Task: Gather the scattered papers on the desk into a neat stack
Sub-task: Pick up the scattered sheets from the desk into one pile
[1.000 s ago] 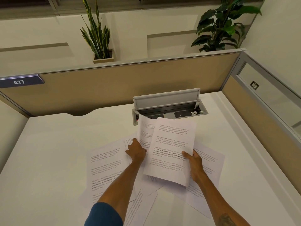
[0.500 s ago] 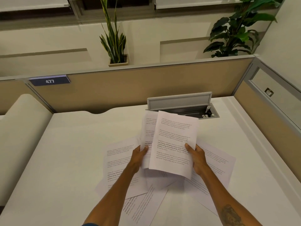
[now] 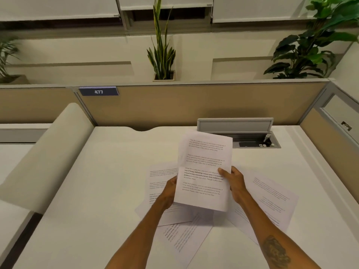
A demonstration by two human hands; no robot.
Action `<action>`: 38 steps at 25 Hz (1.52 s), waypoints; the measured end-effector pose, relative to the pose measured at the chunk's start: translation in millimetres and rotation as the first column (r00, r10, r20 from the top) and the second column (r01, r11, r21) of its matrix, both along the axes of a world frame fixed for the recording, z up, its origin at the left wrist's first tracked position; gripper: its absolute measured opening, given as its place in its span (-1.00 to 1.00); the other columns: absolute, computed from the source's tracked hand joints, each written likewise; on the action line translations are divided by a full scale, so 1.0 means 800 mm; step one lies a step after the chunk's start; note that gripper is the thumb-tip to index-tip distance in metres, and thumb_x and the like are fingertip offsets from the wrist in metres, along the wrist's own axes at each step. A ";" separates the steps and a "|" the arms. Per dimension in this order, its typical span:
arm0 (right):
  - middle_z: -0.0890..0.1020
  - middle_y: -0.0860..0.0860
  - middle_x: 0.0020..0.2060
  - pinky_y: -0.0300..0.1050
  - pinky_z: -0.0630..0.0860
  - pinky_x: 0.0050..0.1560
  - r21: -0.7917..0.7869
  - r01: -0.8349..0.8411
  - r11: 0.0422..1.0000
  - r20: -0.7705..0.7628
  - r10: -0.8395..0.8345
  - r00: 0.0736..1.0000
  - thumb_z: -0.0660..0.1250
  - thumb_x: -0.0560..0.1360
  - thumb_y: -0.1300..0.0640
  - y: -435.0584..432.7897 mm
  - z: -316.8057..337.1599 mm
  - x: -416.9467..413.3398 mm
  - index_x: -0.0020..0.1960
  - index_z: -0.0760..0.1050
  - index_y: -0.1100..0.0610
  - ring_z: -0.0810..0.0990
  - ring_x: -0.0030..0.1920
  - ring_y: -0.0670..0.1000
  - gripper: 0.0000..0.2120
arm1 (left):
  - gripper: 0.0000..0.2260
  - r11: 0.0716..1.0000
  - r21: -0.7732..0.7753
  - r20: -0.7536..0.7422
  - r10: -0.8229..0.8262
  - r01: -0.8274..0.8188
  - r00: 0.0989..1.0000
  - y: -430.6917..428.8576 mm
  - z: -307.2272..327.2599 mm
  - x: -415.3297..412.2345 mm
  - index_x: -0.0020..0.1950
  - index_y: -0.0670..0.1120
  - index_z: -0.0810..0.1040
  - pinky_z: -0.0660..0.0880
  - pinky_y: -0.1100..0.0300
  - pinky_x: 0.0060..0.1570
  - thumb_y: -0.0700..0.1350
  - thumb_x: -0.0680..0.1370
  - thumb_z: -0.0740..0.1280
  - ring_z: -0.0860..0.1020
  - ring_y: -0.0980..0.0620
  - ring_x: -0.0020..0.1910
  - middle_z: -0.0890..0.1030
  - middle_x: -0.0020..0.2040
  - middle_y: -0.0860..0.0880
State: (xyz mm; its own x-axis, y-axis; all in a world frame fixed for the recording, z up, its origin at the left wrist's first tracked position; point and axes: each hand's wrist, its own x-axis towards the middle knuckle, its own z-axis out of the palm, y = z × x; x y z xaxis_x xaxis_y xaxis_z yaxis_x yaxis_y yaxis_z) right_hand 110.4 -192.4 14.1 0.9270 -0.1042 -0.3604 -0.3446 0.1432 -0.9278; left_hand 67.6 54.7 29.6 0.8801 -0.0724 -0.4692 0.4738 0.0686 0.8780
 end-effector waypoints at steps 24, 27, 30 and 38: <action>0.76 0.04 0.03 0.17 0.70 -0.08 -0.061 -0.047 0.997 -0.007 0.047 0.999 0.45 0.51 0.16 0.013 0.003 0.017 0.16 0.58 0.00 0.75 -0.08 0.22 -0.76 | -0.37 0.385 0.912 -0.209 0.150 0.137 0.967 0.100 -0.059 -0.019 0.39 -0.19 0.33 0.45 -0.04 0.29 0.13 0.49 0.46 0.43 -0.14 0.34 0.40 0.34 -0.14; 0.74 0.07 0.06 0.23 0.68 -0.02 -0.063 -0.042 0.997 -0.020 0.041 0.999 0.45 0.51 0.17 0.014 -0.004 0.012 0.18 0.57 0.02 0.74 -0.04 0.24 -0.74 | -0.42 0.397 0.904 -0.226 0.130 0.158 0.966 0.097 -0.059 -0.013 0.39 -0.18 0.33 0.41 -0.06 0.32 0.07 0.52 0.46 0.44 -0.16 0.35 0.43 0.35 -0.17; 0.74 0.07 0.06 0.22 0.68 -0.03 -0.070 -0.047 0.996 -0.035 0.045 0.998 0.45 0.51 0.16 0.015 -0.010 0.005 0.20 0.57 0.03 0.74 -0.05 0.23 -0.73 | -0.47 0.537 0.839 -0.202 0.157 0.087 0.967 0.099 -0.057 -0.012 0.38 -0.20 0.35 0.39 -0.09 0.36 -0.07 0.52 0.47 0.46 -0.20 0.36 0.48 0.35 -0.18; 0.73 0.12 0.08 0.27 0.66 0.03 -0.038 -0.068 0.997 -0.070 0.065 0.995 0.44 0.52 0.17 0.022 -0.020 -0.009 0.24 0.57 0.12 0.72 0.00 0.27 -0.71 | -0.74 0.715 0.649 0.246 0.125 -0.259 0.961 0.108 -0.037 -0.022 0.21 -0.26 0.55 0.61 -0.05 0.11 -0.09 0.67 0.25 0.64 -0.14 0.04 0.66 0.13 -0.20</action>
